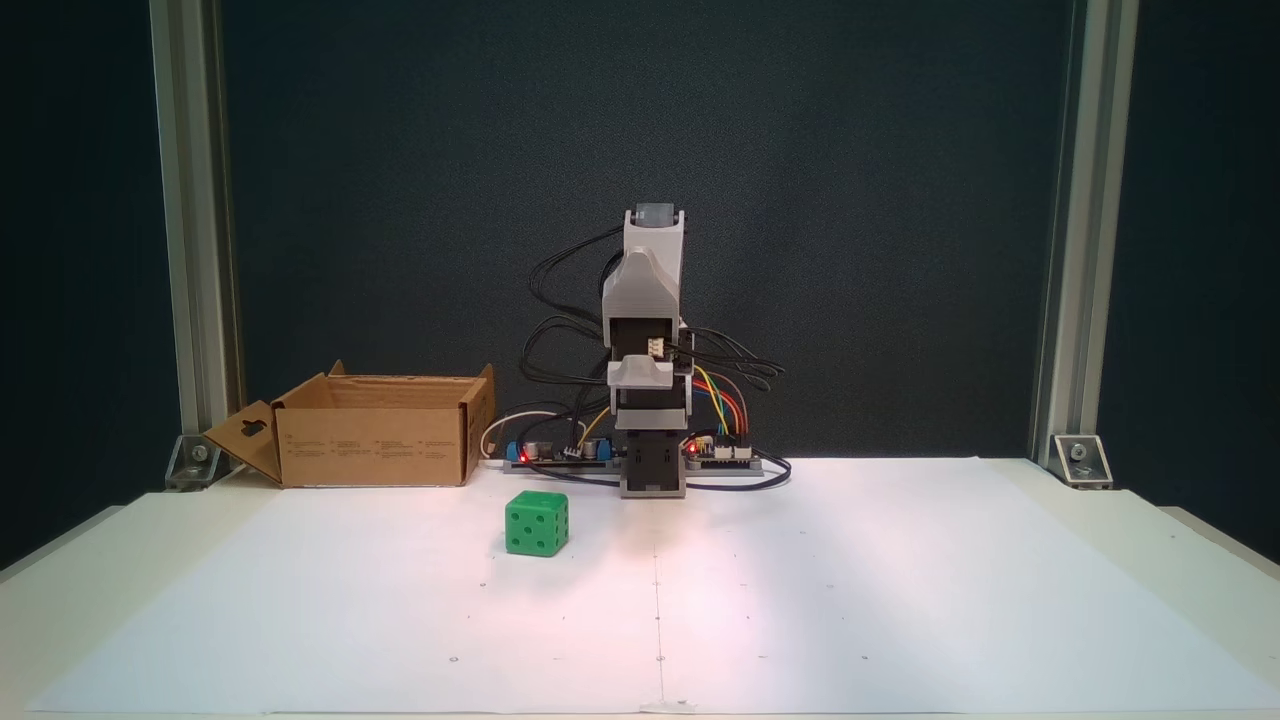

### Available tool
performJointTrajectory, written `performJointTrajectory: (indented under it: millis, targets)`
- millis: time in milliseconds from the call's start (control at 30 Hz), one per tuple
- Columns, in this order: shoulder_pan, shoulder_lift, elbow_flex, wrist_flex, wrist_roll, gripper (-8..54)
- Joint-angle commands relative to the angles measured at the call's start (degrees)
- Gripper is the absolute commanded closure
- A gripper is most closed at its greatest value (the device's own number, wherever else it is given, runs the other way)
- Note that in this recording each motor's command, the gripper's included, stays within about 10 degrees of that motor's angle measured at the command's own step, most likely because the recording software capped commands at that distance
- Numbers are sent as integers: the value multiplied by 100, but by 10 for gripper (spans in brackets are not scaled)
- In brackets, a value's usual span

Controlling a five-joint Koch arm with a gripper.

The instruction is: Grasp a green dice and put it in the bin.

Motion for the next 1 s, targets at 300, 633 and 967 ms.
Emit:
performJointTrajectory:
  millis: [300, 633, 967]
  targets:
    - [861, 606, 1598, -1009, -114, 7]
    - [870, 571, 1598, -1009, -141, 7]
    - [1266, 580, -255, 923, -167, 7]
